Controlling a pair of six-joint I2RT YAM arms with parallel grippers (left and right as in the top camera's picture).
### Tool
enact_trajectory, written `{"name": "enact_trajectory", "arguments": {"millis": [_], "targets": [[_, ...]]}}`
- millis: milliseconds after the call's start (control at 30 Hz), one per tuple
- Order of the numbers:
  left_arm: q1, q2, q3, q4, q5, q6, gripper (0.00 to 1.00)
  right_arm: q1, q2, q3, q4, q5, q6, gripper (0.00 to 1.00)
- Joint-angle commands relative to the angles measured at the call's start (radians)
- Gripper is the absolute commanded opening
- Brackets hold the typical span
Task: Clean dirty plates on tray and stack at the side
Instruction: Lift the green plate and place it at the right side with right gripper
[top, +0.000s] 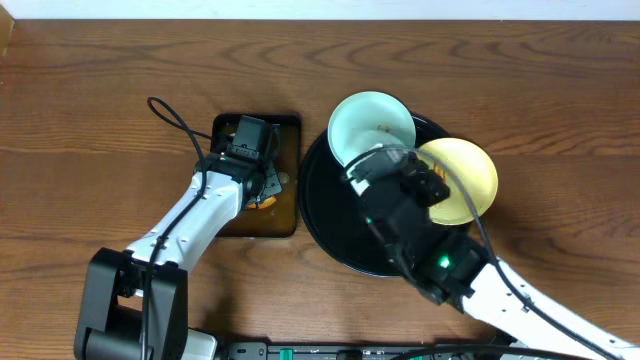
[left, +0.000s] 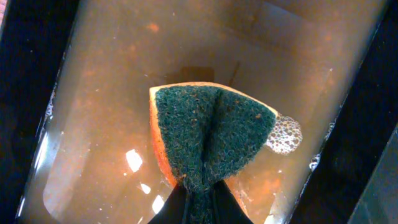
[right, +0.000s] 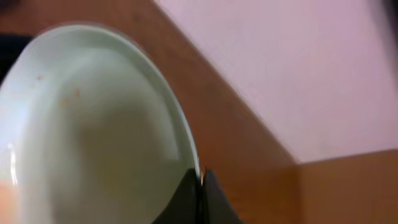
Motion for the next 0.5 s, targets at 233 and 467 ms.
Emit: {"name": "enact_trajectory", "arguments": {"millis": [233,467], "targets": [[0.006,-0.004,0.014,-0.002,-0.001,0.018,0.08,0.036,-0.013,0.019,0.105,0.166,-0.193,0.01],[0.006,-0.004,0.014,-0.002,-0.001,0.017,0.08,-0.183,-0.012,0.019,-0.049,0.034,0.273,0.01]]}}
